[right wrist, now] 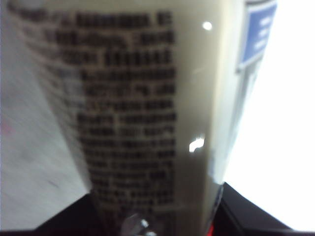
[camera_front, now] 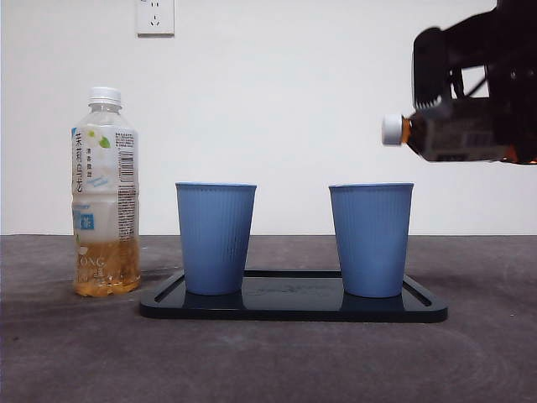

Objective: Pour the drink into the cup

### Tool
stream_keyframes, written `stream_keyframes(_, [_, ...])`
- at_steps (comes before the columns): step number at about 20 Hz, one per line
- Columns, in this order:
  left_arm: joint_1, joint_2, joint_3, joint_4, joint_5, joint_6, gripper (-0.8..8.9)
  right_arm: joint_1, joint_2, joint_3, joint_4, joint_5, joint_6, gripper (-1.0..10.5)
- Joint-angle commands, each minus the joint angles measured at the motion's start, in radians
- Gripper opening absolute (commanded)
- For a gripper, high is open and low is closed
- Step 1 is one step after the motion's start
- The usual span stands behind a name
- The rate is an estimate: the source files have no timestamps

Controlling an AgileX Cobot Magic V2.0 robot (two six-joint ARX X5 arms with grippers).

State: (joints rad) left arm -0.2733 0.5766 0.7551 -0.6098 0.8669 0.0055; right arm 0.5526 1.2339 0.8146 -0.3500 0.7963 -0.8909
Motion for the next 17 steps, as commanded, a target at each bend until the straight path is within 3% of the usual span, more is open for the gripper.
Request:
stream_keyframes(1, [-0.004,0.004,0.022,0.004,0.005,0.002,4.37,0.006,-0.042,0.056,0.005,-0.044,0.274,0.9])
stream_keyframes(7, [-0.004,0.004,0.022,0.003,-0.009,0.002,4.36,-0.064,-0.126,0.056,-0.004,-0.405,0.806,0.9])
stream_keyframes(10, [-0.004,0.004,0.022,-0.003,-0.035,0.002,4.37,-0.101,-0.133,0.011,0.108,-0.515,0.885,0.9])
stream_keyframes(17, [-0.004,0.004,0.022,-0.003,-0.125,0.002,4.37,-0.158,-0.131,-0.203,0.501,-0.612,1.012,0.9])
